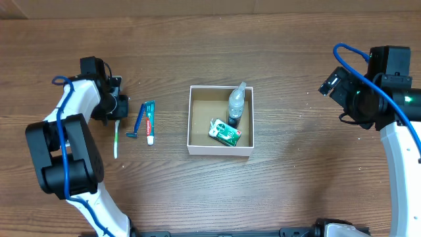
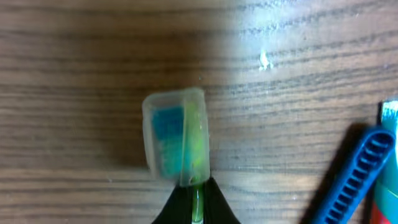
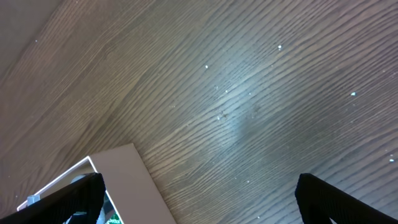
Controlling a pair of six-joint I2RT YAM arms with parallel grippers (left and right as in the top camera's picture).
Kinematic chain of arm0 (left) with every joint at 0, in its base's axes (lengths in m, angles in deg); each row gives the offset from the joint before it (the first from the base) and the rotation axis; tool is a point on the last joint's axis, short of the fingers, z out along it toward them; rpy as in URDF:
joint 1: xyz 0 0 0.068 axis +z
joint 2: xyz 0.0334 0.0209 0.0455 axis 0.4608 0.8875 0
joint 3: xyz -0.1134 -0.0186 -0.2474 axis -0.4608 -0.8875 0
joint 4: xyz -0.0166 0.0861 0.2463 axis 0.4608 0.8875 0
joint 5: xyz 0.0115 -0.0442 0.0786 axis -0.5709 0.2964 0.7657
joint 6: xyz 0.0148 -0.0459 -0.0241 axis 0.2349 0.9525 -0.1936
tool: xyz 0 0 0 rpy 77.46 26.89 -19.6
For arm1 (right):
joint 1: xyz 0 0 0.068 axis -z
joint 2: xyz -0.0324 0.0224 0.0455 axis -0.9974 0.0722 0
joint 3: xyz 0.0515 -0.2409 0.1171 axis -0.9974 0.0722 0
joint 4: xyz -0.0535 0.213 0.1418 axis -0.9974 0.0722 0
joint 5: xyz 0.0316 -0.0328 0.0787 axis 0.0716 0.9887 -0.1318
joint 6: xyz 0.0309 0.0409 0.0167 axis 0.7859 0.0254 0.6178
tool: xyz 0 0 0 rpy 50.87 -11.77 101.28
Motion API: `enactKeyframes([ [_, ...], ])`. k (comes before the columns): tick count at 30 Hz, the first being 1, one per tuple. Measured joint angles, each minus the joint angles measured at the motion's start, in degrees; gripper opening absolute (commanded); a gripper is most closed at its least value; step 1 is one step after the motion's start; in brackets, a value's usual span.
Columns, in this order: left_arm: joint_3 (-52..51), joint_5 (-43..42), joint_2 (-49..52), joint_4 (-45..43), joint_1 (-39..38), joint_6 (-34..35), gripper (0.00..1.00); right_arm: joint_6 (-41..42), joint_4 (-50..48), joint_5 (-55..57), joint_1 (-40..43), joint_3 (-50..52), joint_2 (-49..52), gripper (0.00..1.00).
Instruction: Pack container
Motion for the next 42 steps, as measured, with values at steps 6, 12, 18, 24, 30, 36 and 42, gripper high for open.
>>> enactKeyframes([
  [6,22.08,-4.94,-4.68,22.34,-3.28,1.95,0.04,-0.02,0.04,0.0,0.02,0.0,0.0,1.0],
  [12,27.43,-6.16,-17.9,17.55,-27.87,11.04,0.04,-0.02,0.07,0.0,0.02,0.0,0.0,1.0],
  [18,26.77,0.24,-6.4,14.29,-42.1,22.69,0.04,-0.02,0.04,-0.02,0.0,0.0,0.0,1.0],
  [24,26.03,4.26,-1.11,15.39,-44.02,24.15,0.48,-0.02,0.02,-0.02,0.0,0.0,0.0,1.0],
  [30,30.34,4.48,-3.93,29.46,-37.55,20.85,0.86,-0.02,0.09,-0.02,0.02,0.0,0.0,1.0],
  [36,29.79,4.35,-13.81,37.73,-14.25,18.21,0.78,-0.02,0.0,-0.02,0.0,0.0,0.0,1.0],
  [42,0.68,-0.9,-10.21,17.88,-8.41,18.03,0.78,-0.02,0.02,0.0,0.02,0.0,0.0,1.0],
])
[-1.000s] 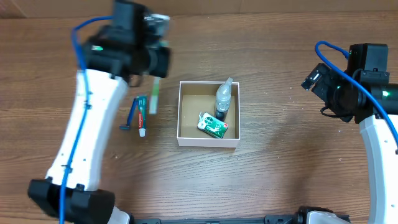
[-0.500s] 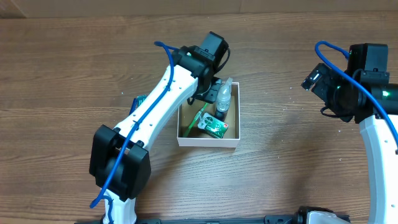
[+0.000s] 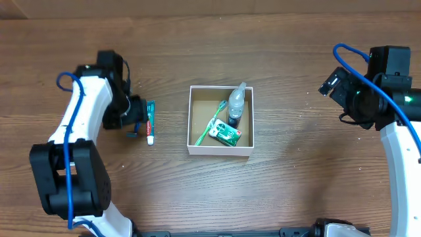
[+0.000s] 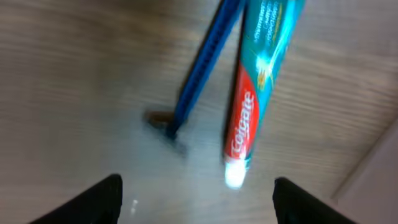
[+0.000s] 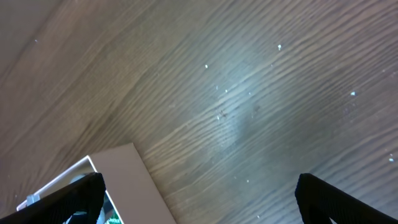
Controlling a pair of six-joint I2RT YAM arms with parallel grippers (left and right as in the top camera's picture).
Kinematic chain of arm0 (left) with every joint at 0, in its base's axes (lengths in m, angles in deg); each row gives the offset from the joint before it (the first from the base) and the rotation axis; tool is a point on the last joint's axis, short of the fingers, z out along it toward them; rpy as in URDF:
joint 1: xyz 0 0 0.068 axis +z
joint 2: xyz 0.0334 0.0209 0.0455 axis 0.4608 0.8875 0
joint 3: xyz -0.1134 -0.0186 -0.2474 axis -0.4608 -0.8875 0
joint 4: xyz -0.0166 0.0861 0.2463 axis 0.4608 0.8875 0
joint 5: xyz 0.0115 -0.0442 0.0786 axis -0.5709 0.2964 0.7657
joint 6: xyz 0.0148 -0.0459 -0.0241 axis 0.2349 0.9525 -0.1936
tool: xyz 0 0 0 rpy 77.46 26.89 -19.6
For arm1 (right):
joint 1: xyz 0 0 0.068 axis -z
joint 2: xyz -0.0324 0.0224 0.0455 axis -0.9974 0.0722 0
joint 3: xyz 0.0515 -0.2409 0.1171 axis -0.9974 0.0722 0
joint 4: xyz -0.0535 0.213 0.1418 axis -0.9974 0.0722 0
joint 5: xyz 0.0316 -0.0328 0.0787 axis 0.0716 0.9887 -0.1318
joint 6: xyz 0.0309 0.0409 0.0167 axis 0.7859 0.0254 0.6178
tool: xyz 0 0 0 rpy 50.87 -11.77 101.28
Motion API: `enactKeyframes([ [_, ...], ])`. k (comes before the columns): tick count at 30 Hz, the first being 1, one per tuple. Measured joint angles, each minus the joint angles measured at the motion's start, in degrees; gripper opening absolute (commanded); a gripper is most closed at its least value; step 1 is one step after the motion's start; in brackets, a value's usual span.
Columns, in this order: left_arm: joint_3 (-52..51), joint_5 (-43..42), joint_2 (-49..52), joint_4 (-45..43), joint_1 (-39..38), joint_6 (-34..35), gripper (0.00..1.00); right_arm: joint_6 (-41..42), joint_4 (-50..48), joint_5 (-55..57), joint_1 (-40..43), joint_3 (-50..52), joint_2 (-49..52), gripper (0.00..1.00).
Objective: Pack container
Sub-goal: 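Return the left gripper to the blue razor and grasp it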
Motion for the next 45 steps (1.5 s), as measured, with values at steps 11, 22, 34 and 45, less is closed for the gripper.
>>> enactKeyframes([
  [11,-13.03,-0.83,0.0,-22.73,0.0,-3.3,0.75,0.0,0.04,0.0,-0.02,0.0,0.0,1.0],
  [22,-3.82,-2.51,-0.31,-10.34,0.0,-5.35,0.74,0.02,0.04,-0.02,-0.02,0.0,0.0,1.0],
  [34,-4.98,3.04,2.93,-15.19,0.0,-6.29,0.58,-0.02,0.02,0.0,0.0,0.0,0.0,1.0],
  [45,-4.63,2.56,6.84,-9.86,0.02,-5.66,0.04,0.0,0.04,0.0,-0.02,0.0,0.0,1.0],
])
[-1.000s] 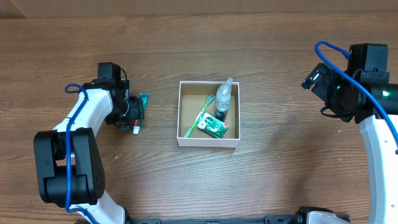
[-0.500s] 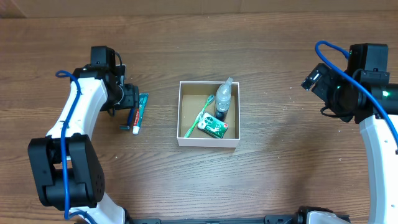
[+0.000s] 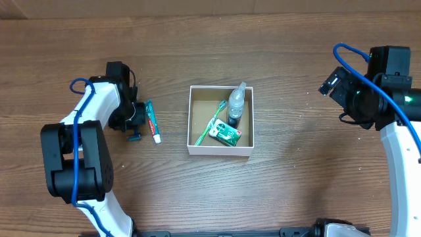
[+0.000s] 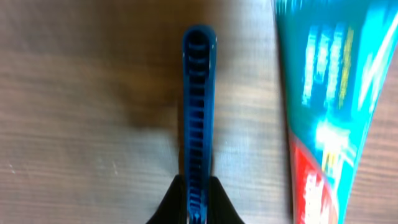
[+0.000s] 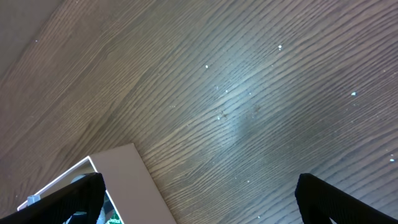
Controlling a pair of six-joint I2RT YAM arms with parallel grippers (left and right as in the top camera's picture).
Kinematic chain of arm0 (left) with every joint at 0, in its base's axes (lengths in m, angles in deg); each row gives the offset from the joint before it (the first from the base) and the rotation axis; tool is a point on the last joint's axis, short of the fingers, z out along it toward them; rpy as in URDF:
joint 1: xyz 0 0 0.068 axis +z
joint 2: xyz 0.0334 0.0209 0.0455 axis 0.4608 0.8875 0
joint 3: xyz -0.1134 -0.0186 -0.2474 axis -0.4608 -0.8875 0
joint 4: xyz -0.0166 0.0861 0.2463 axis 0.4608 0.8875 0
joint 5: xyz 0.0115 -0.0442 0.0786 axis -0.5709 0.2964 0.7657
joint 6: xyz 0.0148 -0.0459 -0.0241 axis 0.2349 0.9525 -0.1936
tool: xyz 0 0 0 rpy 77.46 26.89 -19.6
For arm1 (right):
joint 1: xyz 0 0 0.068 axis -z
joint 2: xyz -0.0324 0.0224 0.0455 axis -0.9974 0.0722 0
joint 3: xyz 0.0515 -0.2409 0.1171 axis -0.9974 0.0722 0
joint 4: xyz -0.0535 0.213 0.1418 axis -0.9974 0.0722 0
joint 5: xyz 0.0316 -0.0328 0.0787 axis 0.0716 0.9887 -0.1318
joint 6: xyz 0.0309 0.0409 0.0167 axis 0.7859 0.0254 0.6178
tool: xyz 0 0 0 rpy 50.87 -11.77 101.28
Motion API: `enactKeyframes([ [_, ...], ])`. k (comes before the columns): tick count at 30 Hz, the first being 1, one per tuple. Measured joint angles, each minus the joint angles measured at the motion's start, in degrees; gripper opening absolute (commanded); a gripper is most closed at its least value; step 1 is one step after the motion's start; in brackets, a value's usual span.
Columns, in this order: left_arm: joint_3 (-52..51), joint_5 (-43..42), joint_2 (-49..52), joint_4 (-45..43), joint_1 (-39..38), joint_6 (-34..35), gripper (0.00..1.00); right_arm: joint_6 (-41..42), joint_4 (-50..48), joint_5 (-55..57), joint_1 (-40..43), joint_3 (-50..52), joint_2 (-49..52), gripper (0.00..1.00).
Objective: Pack container
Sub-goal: 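Return the left gripper to the blue razor and grasp it, then carry the razor over the box and drop it inside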
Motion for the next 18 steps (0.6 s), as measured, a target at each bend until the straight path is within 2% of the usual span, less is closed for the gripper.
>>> enactKeyframes([
  [2,1.68,-1.14,0.0,5.05,0.0,0.02,0.04,0.0,0.0,0.0,0.02,0.0,0.0,1.0],
  [7,15.3,-6.12,-5.73,14.97,-1.73,0.35,0.04,0.0,0.02,0.0,0.0,0.0,0.0,1.0],
  [10,20.55,-8.41,-14.56,14.71,-7.74,2.32,0.04,0.0,0.0,0.0,0.0,0.0,0.0,1.0],
  [13,21.53,-9.64,-19.87,14.75,-15.15,5.31,0.04,0.0,0.0,0.0,0.02,0.0,0.0,1.0],
  [16,20.37,-8.59,-18.8,11.67,-24.02,10.05,0.06,0.0,0.0,0.0,0.02,0.0,0.0,1.0],
  [18,16.96,-6.84,-17.46,8.59,-28.15,13.33,0.11,0.02,-0.02,0.02,0.0,0.0,0.0,1.0],
])
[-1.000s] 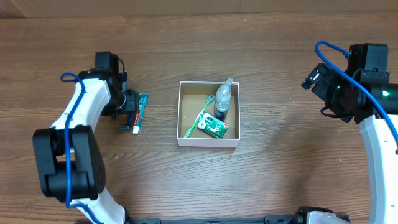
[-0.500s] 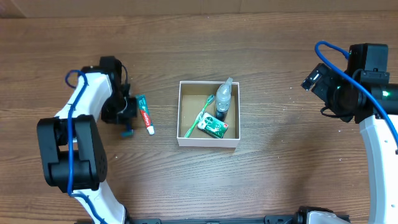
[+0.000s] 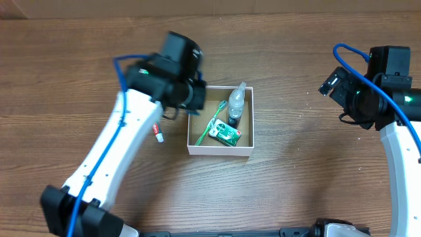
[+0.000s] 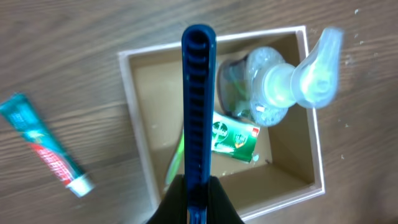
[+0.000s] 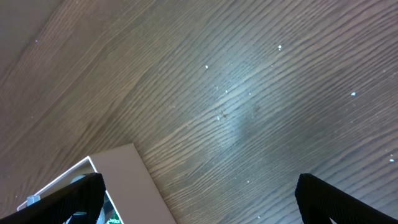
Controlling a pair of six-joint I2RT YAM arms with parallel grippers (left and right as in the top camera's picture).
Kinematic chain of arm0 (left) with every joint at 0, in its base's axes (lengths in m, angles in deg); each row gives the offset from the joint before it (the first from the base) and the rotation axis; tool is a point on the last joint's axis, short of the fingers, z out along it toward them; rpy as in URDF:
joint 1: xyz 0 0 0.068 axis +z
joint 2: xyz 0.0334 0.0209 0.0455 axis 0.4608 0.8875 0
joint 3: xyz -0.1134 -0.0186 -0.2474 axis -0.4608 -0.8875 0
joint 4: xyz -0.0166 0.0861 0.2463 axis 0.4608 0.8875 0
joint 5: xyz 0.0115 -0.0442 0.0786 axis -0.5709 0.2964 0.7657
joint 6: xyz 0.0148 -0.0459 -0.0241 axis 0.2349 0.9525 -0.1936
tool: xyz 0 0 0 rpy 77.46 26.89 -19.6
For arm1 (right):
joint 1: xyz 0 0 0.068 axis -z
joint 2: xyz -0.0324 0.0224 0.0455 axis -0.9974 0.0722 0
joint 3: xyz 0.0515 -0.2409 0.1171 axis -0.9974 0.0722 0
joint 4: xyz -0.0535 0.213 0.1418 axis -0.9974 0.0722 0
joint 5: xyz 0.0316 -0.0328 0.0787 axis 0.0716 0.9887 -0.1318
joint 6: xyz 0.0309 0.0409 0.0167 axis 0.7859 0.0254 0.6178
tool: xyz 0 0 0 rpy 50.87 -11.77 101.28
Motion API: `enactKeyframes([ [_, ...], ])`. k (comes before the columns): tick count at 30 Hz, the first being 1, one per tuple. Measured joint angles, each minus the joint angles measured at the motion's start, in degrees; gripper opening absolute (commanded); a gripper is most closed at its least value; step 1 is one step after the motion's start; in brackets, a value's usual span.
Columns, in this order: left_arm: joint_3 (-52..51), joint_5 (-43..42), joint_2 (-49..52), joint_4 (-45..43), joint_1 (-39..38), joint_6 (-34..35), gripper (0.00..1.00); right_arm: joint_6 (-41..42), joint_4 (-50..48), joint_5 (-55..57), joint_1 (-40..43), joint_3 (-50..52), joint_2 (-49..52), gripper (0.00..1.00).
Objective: Pack container
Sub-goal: 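Carry the razor over the box and drop it inside, then grasp the Colgate toothpaste tube with the left gripper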
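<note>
My left gripper point(image 4: 198, 200) is shut on a blue razor point(image 4: 198, 93) and holds it above the left part of the white cardboard box point(image 4: 155, 50). Inside the box lie a green toothbrush point(image 4: 176, 158), a clear pump bottle point(image 4: 273, 87) and a green packet point(image 4: 234, 137). A Colgate toothpaste tube point(image 4: 46, 147) lies on the table left of the box. From overhead the left gripper point(image 3: 189, 97) sits at the box's point(image 3: 220, 152) left rim. The right gripper point(image 5: 199, 202) is open, with nothing between its fingers, off to the right of the box.
The wooden table point(image 3: 296, 178) surrounds the box. The right arm point(image 3: 375, 92) hangs near the right edge, well away from the box. The left arm point(image 3: 125, 151) crosses over most of the toothpaste in the overhead view.
My left gripper was shut on the razor on the table beside the toothpaste. Now it holds the razor above the box. The right arm has not moved.
My left gripper first gripped the green toothbrush at the far left of the table. Later the toothbrush lay in the box and the gripper was open over the razor and toothpaste. Then it was shut on the razor, which now hangs over the box.
</note>
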Motion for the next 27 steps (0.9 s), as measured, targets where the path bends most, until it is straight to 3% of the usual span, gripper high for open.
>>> enactKeyframes([
  [4,-8.02,1.6,2.34,-3.21,-3.56,6.91,0.46,-0.02,0.02,-0.02,0.02,0.0,0.0,1.0],
  [6,-8.35,2.08,2.58,-2.51,-2.95,8.76,1.0,0.0,0.04,-0.07,0.0,0.0,0.0,1.0],
  [9,-5.35,2.29,2.12,1.33,0.92,8.13,1.0,0.0,0.02,-0.02,0.0,0.0,0.0,1.0],
  [16,-7.19,5.01,2.19,-0.92,16.24,8.41,0.98,-0.04,0.0,-0.02,0.02,0.0,0.0,1.0],
  [21,-10.14,6.27,12.79,-3.43,18.69,11.54,0.79,0.0,0.04,-0.02,0.0,0.0,0.0,1.0],
  [22,-10.32,6.56,14.73,-3.43,18.88,11.85,0.73,0.0,0.0,0.0,0.0,0.0,0.0,1.0],
  [23,-10.36,6.64,16.48,-3.5,18.93,11.91,0.59,-0.02,0.02,-0.02,0.0,0.0,0.0,1.0],
  [24,-10.36,6.62,17.68,-3.52,18.93,11.87,0.52,-0.04,0.0,-0.02,0.02,0.0,0.0,1.0],
  [27,-10.36,6.84,20.94,-3.93,18.91,12.22,0.41,-0.02,0.04,-0.04,0.0,0.0,0.0,1.0],
])
